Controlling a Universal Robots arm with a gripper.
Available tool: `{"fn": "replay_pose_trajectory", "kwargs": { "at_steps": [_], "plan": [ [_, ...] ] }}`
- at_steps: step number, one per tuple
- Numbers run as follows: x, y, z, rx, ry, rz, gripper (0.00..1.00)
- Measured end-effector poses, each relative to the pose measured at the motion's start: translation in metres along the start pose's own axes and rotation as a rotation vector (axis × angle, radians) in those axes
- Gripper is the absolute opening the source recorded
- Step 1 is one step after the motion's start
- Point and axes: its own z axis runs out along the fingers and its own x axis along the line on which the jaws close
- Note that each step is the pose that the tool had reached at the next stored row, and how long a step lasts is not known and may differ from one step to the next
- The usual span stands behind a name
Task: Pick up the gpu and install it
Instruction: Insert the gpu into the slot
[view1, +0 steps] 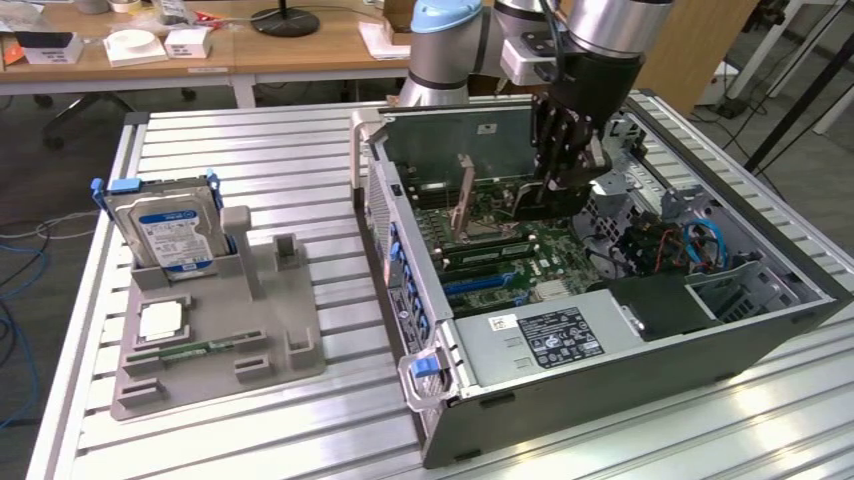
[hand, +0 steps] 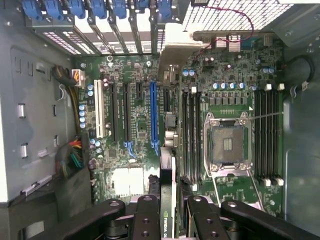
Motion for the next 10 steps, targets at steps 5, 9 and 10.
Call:
{"fn": "replay_pose_trajectory", "kwargs": {
  "at_steps": [5,9,10],
  "plan": [
    [0.002,0.0009,0.0080,0.0004,0.0004,0.000,0.26],
    [0.004,0.0048,0.0153,0.0005,0.0003,0.000,0.26],
    [0.004,0.0053,0.0171,0.0004,0.0003,0.000,0.26]
  ]
}}
